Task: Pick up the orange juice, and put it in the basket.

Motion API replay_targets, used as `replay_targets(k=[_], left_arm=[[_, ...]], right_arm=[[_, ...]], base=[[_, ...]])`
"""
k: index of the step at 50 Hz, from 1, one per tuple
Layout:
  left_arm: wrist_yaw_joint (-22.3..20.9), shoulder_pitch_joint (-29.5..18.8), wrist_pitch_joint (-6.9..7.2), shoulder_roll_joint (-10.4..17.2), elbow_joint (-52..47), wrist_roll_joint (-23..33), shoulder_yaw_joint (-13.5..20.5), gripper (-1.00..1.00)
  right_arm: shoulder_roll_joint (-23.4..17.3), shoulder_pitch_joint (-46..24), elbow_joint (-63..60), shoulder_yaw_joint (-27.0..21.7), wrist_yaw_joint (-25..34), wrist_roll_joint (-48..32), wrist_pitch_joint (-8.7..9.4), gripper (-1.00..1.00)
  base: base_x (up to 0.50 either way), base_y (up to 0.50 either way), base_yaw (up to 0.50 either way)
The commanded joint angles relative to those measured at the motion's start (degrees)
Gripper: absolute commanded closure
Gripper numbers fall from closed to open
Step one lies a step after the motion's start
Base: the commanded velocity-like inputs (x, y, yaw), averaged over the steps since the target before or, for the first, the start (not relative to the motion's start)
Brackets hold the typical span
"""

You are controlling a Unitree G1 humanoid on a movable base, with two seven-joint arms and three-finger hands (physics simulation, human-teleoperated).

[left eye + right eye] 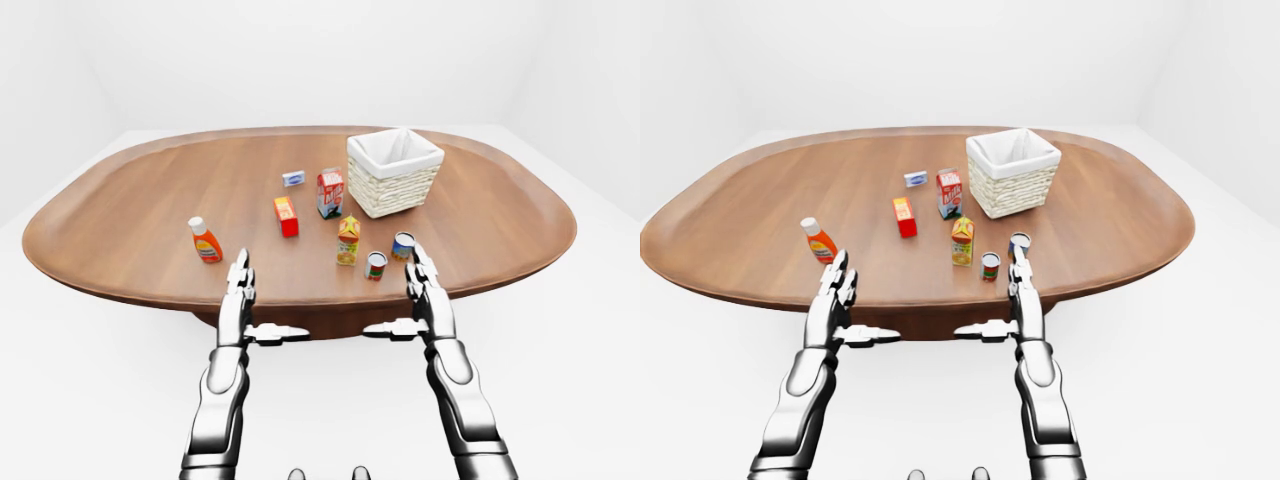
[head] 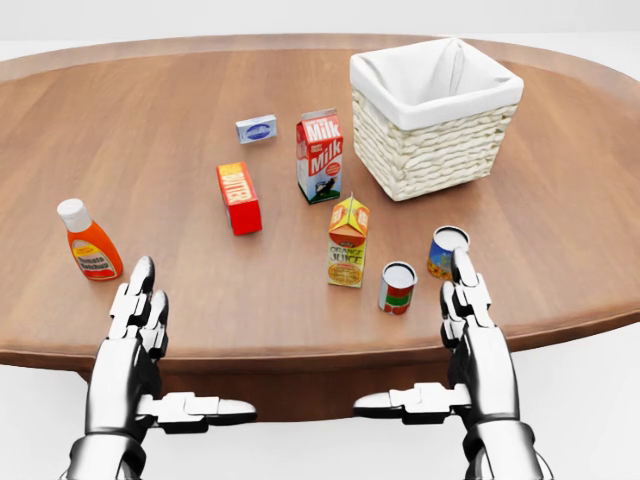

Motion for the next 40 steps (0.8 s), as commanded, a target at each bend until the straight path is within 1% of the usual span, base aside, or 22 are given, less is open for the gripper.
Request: replay_targets(k=[1, 3, 4, 5, 6, 8, 10, 11, 12, 13, 15, 16, 18, 19, 21, 22, 23, 24, 26, 35, 37, 40], left_arm=[[-2.07, 0.95, 0.54, 0.64, -1.96, -0.95, 1.11, -1.0], [-2.12, 0.86, 0.72, 0.65, -1.93, -1.03, 1.23, -1.0], [-2.11, 0.88, 0.79, 0.65, -2.01, -0.98, 1.26, -1.0], [-2.27, 1.19, 0.94, 0.69, -2.59, -0.9, 1.17, -1.0], [-2.54, 1.57, 1.1, 0.68, -3.39, -0.92, 1.04, -1.0], [-3.0, 2.21, 2.1, 0.68, -5.04, -1.16, 1.04, -1.0], [-3.25, 2.17, 2.59, 1.02, -5.52, -0.57, 1.14, -1.0], [-3.52, 2.22, 2.42, 1.2, -5.92, 0.01, 1.07, -1.0], [-3.72, 2.13, 3.93, 1.15, -7.41, -0.41, 1.38, -1.0], [-4.25, 2.57, 4.81, 1.44, -9.38, -0.27, 1.51, -1.0], [-5.21, 3.37, 4.81, 1.96, -11.97, 1.09, 1.52, -1.0], [-5.59, 3.93, 4.81, 1.69, -13.86, 0.72, 1.8, -1.0], [-6.66, 3.95, 4.81, 2.02, -15.0, 1.59, 2.01, -1.0], [-6.97, 3.67, 4.81, 2.2, -15.98, 1.84, 2.53, -1.0], [-7.65, 3.43, 4.81, 2.09, -18.29, 1.05, 3.45, -1.0], [-8.43, 3.44, 4.81, 2.62, -18.75, 1.54, 3.77, -1.0], [-8.59, 3.33, 4.81, 2.69, -19.12, 1.87, 4.24, -1.0], [-8.59, 3.12, 4.81, 2.25, -21.05, 0.34, 5.24, -1.0], [-10.27, 3.36, 4.81, 2.77, -23.98, -0.82, 6.23, -1.0], [-12.1, 2.03, 4.81, 3.83, -30.85, -4.87, 11.62, -1.0], [-12.8, 3.65, 4.81, 3.65, -30.48, -4.23, 11.72, -1.0], [-12.95, 4.31, 4.81, 3.19, -30.77, -3.75, 11.61, -1.0]], right_arm=[[-0.77, -0.22, -0.89, -1.57, 1.3, 1.01, -0.31, -1.0], [-0.71, 0.04, -1.78, -1.22, 1.42, 0.79, 0.05, -1.0], [-0.74, 0.03, -1.8, -1.14, 1.09, 0.16, -0.26, -1.0], [-1.0, 0.08, -1.69, -0.66, 1.27, -1.06, -1.04, -1.0], [-0.84, 0.16, -1.83, -0.57, 1.1, -1.47, -0.81, -1.0], [-0.54, 0.2, -2.33, -0.29, 1.39, -1.34, -0.3, -1.0], [-0.44, -0.02, -2.45, -0.09, 1.32, -1.72, -0.14, -1.0], [-0.42, 0.05, -2.81, 0.03, 1.36, -1.85, 0.0, -1.0], [-0.39, 0.15, -3.35, 0.14, 1.32, -2.03, 0.28, -1.0], [-0.41, 0.23, -4.12, 0.3, 1.28, -2.36, 0.7, -1.0], [-0.5, 0.15, -5.29, 0.39, 1.4, -2.74, 1.37, -1.0], [-0.6, 0.11, -6.07, 0.48, 1.54, -3.11, 1.73, -1.0], [-0.41, 0.1, -8.4, 0.11, 1.34, -2.68, 3.03, -1.0], [-0.54, 0.18, -9.89, 0.12, 1.39, -2.87, 4.06, -1.0], [-0.56, 0.22, -11.58, 0.05, 1.43, -2.99, 4.83, -1.0], [-0.78, 0.15, -12.38, 0.11, 1.32, -3.78, 5.17, -1.0], [-0.7, 0.1, -13.02, -0.01, 1.31, -3.78, 5.17, -1.0], [-0.53, 0.02, -14.15, -0.23, 1.44, -3.15, 5.17, -1.0], [-0.73, -0.34, -15.66, -0.47, 1.02, -3.71, 5.17, -1.0], [-0.99, -0.42, -20.26, -0.7, 1.04, -5.77, 5.17, -1.0], [-1.0, -0.44, -21.06, -0.85, 1.0, -6.11, 5.17, -1.0], [-0.96, -0.25, -23.34, -0.84, 1.5, -5.66, 5.17, -1.0]], base=[[0.0, 0.0, 0.0], [0.0, 0.0, 0.0], [0.0, 0.0, 0.0], [0.0, 0.0, 0.0], [0.0, 0.0, 0.0], [0.0, 0.0, 0.0], [0.0, 0.0, 0.0], [0.0, 0.0, 0.0], [0.0, 0.0, 0.0], [0.0, 0.0, 0.0], [0.0, 0.0, 0.0], [0.0, 0.0, 0.0], [0.0, 0.0, 0.0], [0.0, 0.0, 0.0], [0.0, 0.0, 0.0], [0.0, 0.0, 0.0], [0.0, 0.0, 0.0], [0.0, 0.0, 0.0], [0.0, 0.0, 0.0], [0.0, 0.0, 0.0], [0.0, 0.0, 0.0], [0.0, 0.0, 0.0]])
